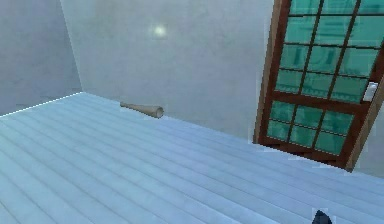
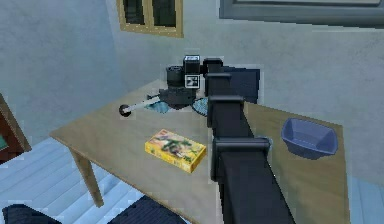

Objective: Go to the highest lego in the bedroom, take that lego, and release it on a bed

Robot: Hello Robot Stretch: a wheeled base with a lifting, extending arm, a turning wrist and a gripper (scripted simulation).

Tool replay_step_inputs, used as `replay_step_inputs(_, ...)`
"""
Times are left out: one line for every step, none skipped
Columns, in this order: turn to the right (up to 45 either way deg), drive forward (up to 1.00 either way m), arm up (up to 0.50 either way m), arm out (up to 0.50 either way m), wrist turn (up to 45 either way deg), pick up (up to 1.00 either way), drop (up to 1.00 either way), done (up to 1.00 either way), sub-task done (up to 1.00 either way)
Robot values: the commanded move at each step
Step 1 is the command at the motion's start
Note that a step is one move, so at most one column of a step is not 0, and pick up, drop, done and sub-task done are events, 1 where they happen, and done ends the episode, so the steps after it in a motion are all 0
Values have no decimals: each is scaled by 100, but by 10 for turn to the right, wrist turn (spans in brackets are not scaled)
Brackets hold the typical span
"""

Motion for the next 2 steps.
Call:
replay_step_inputs(0, 0, 0, 0, 450, 0, 0, 0, 0)
replay_step_inputs(0, 0, 0, 0, 60, 0, 0, 0, 0)
